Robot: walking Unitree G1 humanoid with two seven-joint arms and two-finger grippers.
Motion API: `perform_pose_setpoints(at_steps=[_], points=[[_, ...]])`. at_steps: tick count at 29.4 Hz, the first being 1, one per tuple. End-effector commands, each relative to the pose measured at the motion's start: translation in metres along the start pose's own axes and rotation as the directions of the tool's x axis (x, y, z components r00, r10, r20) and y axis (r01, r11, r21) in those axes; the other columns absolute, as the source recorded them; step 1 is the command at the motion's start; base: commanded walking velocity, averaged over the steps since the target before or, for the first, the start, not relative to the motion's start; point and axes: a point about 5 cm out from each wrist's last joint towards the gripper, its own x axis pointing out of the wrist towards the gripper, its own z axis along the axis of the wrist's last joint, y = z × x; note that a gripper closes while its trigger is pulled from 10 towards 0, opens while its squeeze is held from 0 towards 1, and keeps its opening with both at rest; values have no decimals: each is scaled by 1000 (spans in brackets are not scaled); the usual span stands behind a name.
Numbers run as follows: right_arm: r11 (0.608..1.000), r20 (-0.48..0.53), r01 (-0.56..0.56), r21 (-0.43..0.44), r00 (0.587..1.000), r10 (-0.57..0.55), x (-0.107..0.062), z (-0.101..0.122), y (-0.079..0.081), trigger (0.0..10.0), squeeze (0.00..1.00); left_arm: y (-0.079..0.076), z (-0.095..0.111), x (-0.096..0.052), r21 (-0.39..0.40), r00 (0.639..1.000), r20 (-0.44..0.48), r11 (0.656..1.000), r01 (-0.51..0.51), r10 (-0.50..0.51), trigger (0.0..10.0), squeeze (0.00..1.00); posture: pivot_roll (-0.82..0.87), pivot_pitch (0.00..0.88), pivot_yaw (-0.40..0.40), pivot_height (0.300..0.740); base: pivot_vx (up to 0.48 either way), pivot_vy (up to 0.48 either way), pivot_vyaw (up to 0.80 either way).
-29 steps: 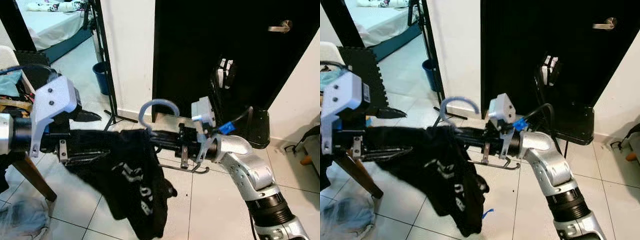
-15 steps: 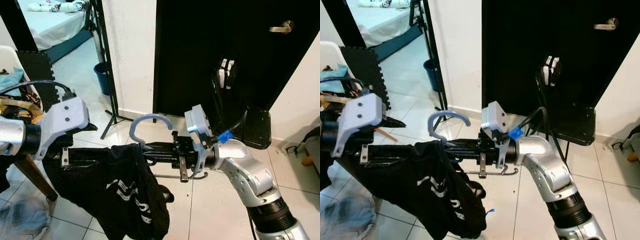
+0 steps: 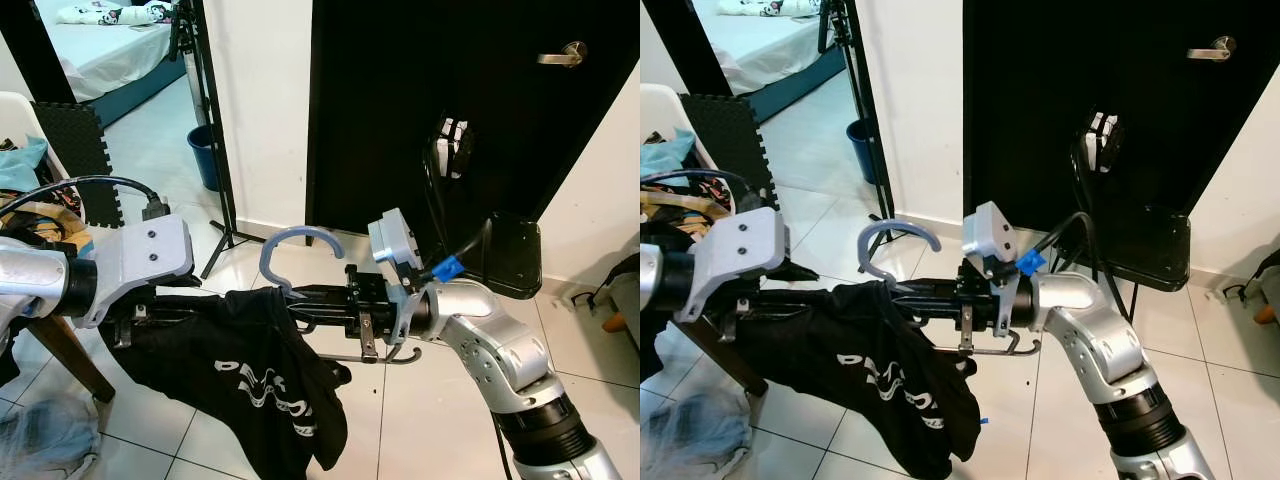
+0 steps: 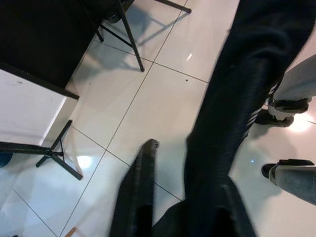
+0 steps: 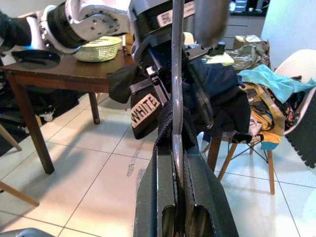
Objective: Hang hanger
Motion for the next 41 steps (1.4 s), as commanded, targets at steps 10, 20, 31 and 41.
perform_pose_setpoints(at_steps=[10,20,31,41], points=[[998,116,-43,-56,992,49,7,23,6,10000,0,-7,-5,13,-3,1000,-1,1000,26,-26,0,0,0,60,0,740,0,0,0],[1000,104,29,-8,994,-28,1,19,-6,10000,1000,-6,-8,17,-27,999,45,999,-19,20,0,0,-6,57,-3,740,0,0,0],[967,-14,254,-10,967,-254,-45,1,-33,10000,1000,-6,-31,9,-60,998,-28,996,-65,64,0,0,-17,55,2,740,0,0,0],[853,-12,521,2,853,-521,-78,-6,-53,10000,1000,-10,-55,-5,-101,984,-111,984,-150,138,0,0,-25,58,5,740,0,0,0]])
